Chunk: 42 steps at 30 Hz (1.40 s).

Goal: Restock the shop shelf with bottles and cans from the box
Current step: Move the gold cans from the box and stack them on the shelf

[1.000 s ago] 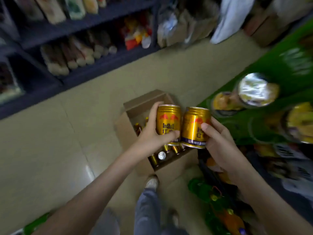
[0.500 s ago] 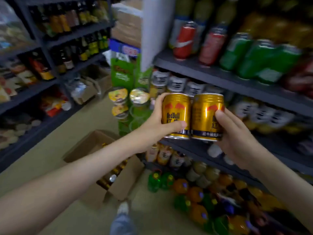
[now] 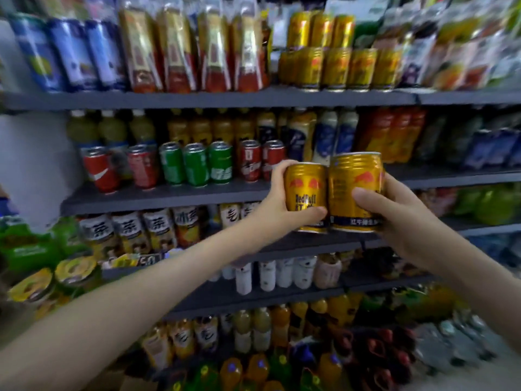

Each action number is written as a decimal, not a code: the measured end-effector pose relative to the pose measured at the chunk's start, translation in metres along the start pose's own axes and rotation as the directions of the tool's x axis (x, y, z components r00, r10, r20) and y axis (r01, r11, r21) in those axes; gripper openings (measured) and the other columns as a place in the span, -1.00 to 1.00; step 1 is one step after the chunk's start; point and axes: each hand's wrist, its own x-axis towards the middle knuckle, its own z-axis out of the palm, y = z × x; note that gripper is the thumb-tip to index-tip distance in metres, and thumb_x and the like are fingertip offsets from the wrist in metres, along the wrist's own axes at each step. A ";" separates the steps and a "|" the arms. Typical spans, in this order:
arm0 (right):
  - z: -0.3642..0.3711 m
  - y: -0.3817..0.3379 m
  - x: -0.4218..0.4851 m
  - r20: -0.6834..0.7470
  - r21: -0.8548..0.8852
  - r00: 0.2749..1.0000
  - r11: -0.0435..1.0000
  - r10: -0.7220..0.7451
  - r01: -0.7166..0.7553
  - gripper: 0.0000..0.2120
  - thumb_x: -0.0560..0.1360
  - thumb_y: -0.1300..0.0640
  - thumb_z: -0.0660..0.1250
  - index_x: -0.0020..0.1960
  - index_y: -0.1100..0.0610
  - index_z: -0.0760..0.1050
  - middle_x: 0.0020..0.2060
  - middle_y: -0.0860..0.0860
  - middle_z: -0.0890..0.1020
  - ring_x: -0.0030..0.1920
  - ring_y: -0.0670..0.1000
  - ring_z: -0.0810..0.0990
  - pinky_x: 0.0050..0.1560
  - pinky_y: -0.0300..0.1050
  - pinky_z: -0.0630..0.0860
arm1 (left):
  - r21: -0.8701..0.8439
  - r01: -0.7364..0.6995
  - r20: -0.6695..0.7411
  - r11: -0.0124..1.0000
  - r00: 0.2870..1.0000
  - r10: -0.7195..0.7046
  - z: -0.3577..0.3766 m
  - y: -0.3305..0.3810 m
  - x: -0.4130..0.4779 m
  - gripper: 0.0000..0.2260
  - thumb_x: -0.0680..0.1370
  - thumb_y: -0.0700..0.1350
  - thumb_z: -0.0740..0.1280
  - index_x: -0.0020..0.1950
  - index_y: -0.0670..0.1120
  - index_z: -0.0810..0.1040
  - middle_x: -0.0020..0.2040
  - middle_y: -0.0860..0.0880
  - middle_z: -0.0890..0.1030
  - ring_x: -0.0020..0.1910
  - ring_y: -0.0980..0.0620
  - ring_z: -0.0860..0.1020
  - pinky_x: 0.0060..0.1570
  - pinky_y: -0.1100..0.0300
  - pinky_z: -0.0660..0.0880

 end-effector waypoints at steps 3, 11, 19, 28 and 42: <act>-0.021 -0.014 0.014 -0.075 -0.033 0.996 0.999 -0.040 0.038 -0.47 0.31 0.06 0.42 0.27 0.01 0.42 0.05 0.03 0.68 0.01 0.03 0.68 -0.12 -0.10 0.61 | 0.030 -0.078 -0.009 0.997 0.997 0.078 0.010 0.013 0.029 -0.31 0.46 -0.24 0.44 0.34 0.20 0.09 0.21 0.01 0.36 0.04 0.06 0.56 -0.12 0.25 0.57; -0.093 -0.062 0.063 -0.234 0.003 0.958 0.985 -0.166 0.171 -0.34 0.25 0.01 0.47 0.32 0.06 0.39 0.09 0.05 0.64 0.04 0.05 0.67 -0.09 -0.09 0.60 | 0.151 -0.235 -0.063 0.960 0.967 0.247 0.019 0.076 0.108 -0.30 0.43 -0.14 0.49 0.34 0.20 0.10 0.19 0.10 0.34 0.07 0.09 0.53 -0.01 0.17 0.60; -0.204 -0.092 0.117 -0.259 -0.042 0.933 0.968 -0.251 0.249 -0.41 0.27 0.03 0.48 0.27 0.04 0.43 0.04 0.01 0.65 -0.03 -0.01 0.68 -0.25 -0.13 0.60 | 0.311 -0.348 -0.174 0.884 0.894 0.413 0.040 0.103 0.206 -0.30 0.40 -0.09 0.51 0.32 0.19 0.11 0.27 0.04 0.32 0.14 0.13 0.47 0.01 0.26 0.52; -0.292 -0.117 0.222 -0.150 -0.046 0.927 0.939 -0.344 0.341 -0.59 0.36 0.16 0.48 0.16 0.11 0.45 0.04 0.03 0.64 0.04 0.02 0.63 -0.02 -0.14 0.53 | 0.481 -0.264 -0.439 0.836 0.753 0.490 0.044 0.115 0.282 -0.27 0.40 -0.18 0.52 0.36 0.14 0.12 0.16 0.14 0.35 0.08 0.20 0.47 -0.11 0.38 0.47; -0.264 -0.151 0.421 -0.115 -0.092 0.929 0.935 -0.353 0.344 -0.35 0.27 0.21 0.58 0.24 0.15 0.33 0.12 0.09 0.56 0.11 0.12 0.56 0.13 0.15 0.54 | 0.653 -0.114 -0.436 0.749 0.752 0.494 -0.017 0.152 0.350 -0.30 0.44 -0.16 0.48 0.28 0.18 0.03 0.06 0.11 0.39 -0.05 0.19 0.49 -0.15 0.34 0.43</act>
